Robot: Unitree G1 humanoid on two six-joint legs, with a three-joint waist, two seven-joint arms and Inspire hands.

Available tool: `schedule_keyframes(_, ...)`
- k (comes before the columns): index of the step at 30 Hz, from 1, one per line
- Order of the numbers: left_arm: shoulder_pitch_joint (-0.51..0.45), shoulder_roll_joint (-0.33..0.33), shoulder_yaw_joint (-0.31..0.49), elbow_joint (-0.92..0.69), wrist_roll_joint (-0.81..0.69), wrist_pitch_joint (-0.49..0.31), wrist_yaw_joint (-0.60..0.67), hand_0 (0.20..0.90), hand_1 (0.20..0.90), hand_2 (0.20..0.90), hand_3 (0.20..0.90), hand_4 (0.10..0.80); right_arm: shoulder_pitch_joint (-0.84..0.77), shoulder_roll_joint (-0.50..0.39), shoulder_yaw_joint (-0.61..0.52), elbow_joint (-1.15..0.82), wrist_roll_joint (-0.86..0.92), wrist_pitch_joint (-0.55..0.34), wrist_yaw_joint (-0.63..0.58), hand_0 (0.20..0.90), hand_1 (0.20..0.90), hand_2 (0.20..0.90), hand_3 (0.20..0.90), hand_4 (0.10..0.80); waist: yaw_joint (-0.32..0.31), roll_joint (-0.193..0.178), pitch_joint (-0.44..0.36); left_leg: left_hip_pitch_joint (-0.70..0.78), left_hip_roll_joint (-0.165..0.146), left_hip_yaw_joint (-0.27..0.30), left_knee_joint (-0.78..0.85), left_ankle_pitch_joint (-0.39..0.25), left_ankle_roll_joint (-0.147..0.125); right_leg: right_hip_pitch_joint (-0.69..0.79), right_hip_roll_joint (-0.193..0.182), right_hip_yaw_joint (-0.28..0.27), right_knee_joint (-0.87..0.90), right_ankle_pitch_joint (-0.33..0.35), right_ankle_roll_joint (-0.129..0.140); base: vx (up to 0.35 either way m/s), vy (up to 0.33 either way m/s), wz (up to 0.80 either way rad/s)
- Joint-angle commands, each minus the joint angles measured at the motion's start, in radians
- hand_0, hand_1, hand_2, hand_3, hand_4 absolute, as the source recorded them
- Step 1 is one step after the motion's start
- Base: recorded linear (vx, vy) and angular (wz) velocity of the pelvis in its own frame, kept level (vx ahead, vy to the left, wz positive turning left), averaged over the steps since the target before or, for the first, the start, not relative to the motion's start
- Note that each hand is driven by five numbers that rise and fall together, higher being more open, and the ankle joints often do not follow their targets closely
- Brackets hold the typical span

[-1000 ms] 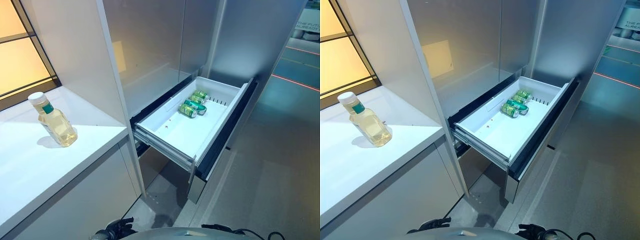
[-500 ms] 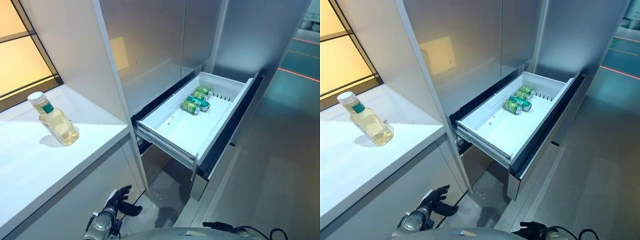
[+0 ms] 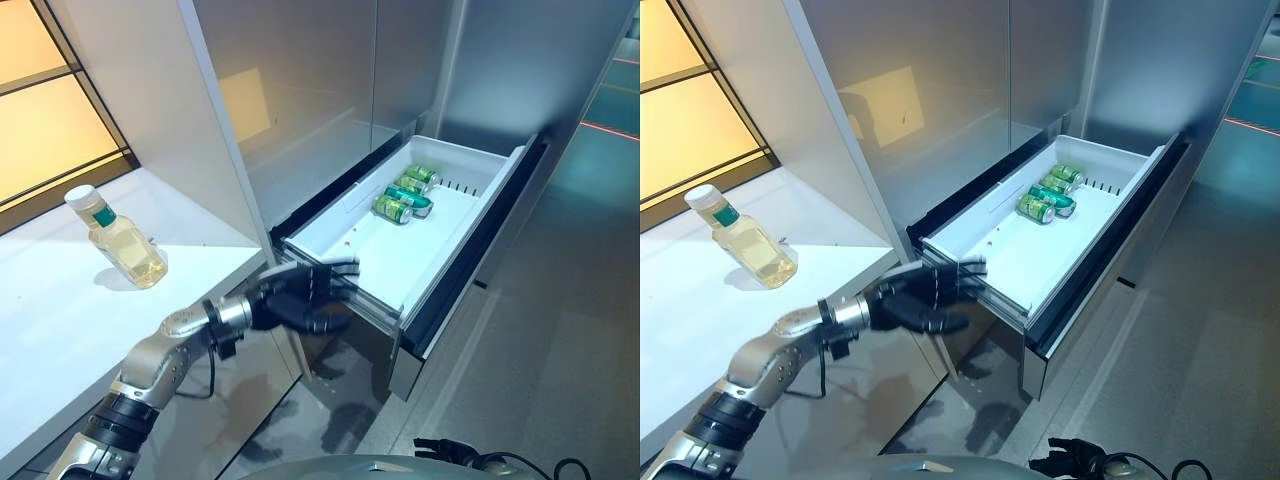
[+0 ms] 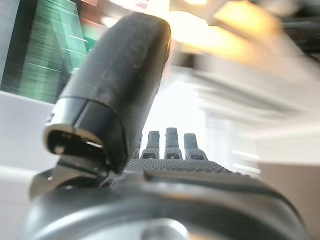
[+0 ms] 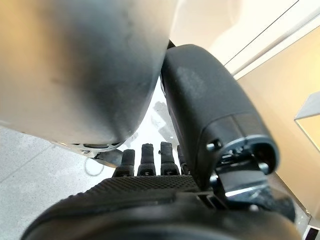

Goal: Put drinks into fridge and close the fridge

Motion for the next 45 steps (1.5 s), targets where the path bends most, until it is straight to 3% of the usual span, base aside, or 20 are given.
schedule_keyframes(1, -0.149, -0.029, 0.169, -0.112, -0.239, -0.252, 0.064, 0.900, 0.900, 0.900, 0.900, 0.800, 0.020, 0.043, 0.051, 0.052, -0.016, -0.027, -0.017, 0.900, 0.900, 0.900, 0.900, 0.800, 0.031, -0.056, -0.016, 0.023, -0.103, -0.015, 0.007, -0.107, 0.100, -0.036, 0.048, 0.084, 0.020, 0.003, -0.032, 0.026, -0.047, 0.02)
schedule_keyframes(4, -0.155, -0.076, 0.246, -0.181, -0.226, -0.425, 0.114, 0.900, 0.900, 0.900, 0.900, 0.800, 0.032, 0.071, 0.064, 0.058, -0.008, -0.029, -0.038, 0.900, 0.900, 0.900, 0.900, 0.800, 0.045, -0.069, -0.022, 0.021, -0.103, -0.033, 0.007, -0.107, 0.095, -0.029, 0.048, 0.072, 0.019, -0.003, -0.038, 0.027, -0.045, 0.06)
schedule_keyframes(8, -0.155, -0.088, 0.300, -0.234, -0.050, -0.657, 0.197, 0.900, 0.900, 0.900, 0.900, 0.800, 0.036, 0.091, 0.073, 0.064, 0.006, -0.024, -0.053, 0.900, 0.900, 0.900, 0.900, 0.800, 0.073, -0.080, -0.028, 0.015, -0.107, -0.066, 0.007, -0.107, 0.090, -0.021, 0.048, 0.044, 0.019, -0.016, -0.047, 0.015, -0.034, 0.17)
schedule_keyframes(12, -0.166, -0.093, 0.321, -0.277, 0.119, -0.746, 0.286, 0.900, 0.900, 0.900, 0.900, 0.800, 0.029, 0.108, 0.093, 0.091, 0.012, -0.031, -0.058, 0.900, 0.900, 0.900, 0.900, 0.800, 0.109, -0.089, -0.033, 0.005, -0.109, -0.103, 0.007, -0.099, 0.084, -0.017, 0.046, 0.001, 0.032, -0.033, -0.053, 0.013, -0.029, 0.34)
schedule_keyframes(18, -0.174, -0.063, 0.286, -0.279, 0.233, -0.666, 0.428, 0.900, 0.900, 0.900, 0.900, 0.800, 0.006, 0.115, 0.127, 0.066, 0.031, -0.009, -0.063, 0.900, 0.900, 0.900, 0.900, 0.800, 0.153, -0.091, -0.029, -0.012, -0.106, -0.144, 0.007, -0.083, 0.074, -0.019, 0.043, -0.062, 0.060, -0.054, -0.062, -0.002, -0.027, 0.51)
schedule_keyframes(25, -0.128, -0.004, 0.295, -0.214, 0.258, -0.583, 0.527, 0.900, 0.900, 0.900, 0.900, 0.800, -0.016, 0.100, 0.133, 0.045, 0.034, 0.013, -0.048, 0.900, 0.900, 0.900, 0.900, 0.800, 0.189, -0.087, -0.027, -0.019, -0.105, -0.186, 0.009, -0.068, 0.062, -0.015, 0.040, -0.101, 0.075, -0.069, -0.067, 0.010, -0.001, 0.21)
schedule_keyframes(34, -0.073, 0.011, 0.321, -0.134, 0.249, -0.592, 0.586, 0.900, 0.900, 0.900, 0.900, 0.800, -0.025, 0.078, 0.144, 0.059, -0.031, 0.027, -0.010, 0.900, 0.900, 0.900, 0.900, 0.800, 0.198, -0.075, -0.018, -0.013, -0.106, -0.203, 0.023, -0.069, 0.062, -0.010, 0.033, -0.100, 0.098, -0.082, -0.074, 0.031, 0.037, 0.11)
schedule_keyframes(45, -0.089, -0.006, 0.304, 0.003, 0.224, -0.542, 0.621, 0.900, 0.900, 0.900, 0.900, 0.800, -0.024, 0.058, 0.135, 0.064, -0.088, 0.037, 0.012, 0.900, 0.900, 0.900, 0.900, 0.800, 0.155, -0.066, -0.030, 0.008, -0.097, -0.154, 0.009, -0.076, 0.060, -0.004, 0.031, -0.071, 0.086, -0.078, -0.065, 0.038, 0.043, -0.01)
